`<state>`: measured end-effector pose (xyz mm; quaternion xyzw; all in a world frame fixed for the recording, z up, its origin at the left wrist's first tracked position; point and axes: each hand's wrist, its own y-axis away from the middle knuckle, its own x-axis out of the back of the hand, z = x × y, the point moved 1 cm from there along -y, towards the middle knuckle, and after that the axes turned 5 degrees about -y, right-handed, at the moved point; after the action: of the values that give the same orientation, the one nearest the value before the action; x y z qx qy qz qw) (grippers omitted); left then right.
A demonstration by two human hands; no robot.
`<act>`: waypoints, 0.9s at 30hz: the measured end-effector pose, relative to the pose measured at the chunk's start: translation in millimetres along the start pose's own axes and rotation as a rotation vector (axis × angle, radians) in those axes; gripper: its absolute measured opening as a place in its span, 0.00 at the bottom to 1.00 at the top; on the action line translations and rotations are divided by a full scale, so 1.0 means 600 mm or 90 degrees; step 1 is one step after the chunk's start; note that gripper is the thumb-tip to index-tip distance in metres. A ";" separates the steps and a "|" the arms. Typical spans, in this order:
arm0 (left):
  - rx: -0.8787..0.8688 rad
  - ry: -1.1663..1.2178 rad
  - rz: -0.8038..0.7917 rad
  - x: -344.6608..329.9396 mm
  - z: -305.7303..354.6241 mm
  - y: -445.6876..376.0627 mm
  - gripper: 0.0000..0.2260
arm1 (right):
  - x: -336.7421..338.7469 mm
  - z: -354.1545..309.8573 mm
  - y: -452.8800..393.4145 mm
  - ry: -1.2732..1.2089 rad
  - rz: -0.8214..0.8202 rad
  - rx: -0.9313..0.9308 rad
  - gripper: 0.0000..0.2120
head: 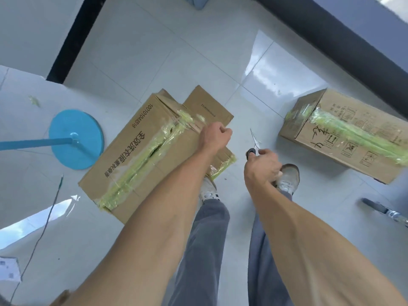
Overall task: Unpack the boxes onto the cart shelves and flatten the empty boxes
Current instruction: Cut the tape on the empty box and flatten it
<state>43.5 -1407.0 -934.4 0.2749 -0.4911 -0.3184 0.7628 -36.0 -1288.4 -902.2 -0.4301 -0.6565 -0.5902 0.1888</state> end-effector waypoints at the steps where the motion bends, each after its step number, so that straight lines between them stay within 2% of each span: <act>1: 0.069 0.113 -0.120 -0.027 0.024 0.001 0.09 | 0.013 0.003 -0.014 0.008 0.009 0.006 0.12; 3: 0.152 0.227 -0.314 -0.085 0.076 0.008 0.12 | 0.047 0.014 -0.056 -0.005 0.006 0.007 0.10; 5: 0.142 0.236 -0.352 -0.142 0.125 0.011 0.08 | 0.082 0.030 -0.107 -0.037 -0.017 0.000 0.10; 7: 0.122 0.222 -0.337 -0.190 0.171 0.015 0.02 | 0.114 0.049 -0.158 -0.045 -0.046 0.015 0.10; 14: 0.146 0.175 -0.349 -0.348 0.331 0.006 0.08 | 0.226 0.143 -0.332 -0.078 -0.107 0.106 0.08; 19: 0.160 0.192 -0.249 -0.451 0.423 -0.024 0.08 | 0.271 0.169 -0.417 -0.101 -0.120 0.182 0.12; 21: 0.172 0.231 -0.249 -0.472 0.438 -0.035 0.09 | 0.278 0.175 -0.442 -0.127 -0.129 0.196 0.14; 24: 0.177 0.241 -0.274 -0.493 0.451 -0.047 0.08 | 0.293 0.182 -0.474 -0.193 -0.194 0.179 0.16; 27: 0.211 0.258 -0.181 -0.475 0.441 -0.073 0.06 | 0.305 0.191 -0.492 -0.306 -0.192 0.072 0.20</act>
<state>-300.2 -1248.1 -1033.3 0.5197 -0.3309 -0.2764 0.7375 -341.0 -1098.9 -971.6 -0.4438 -0.7710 -0.4551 -0.0387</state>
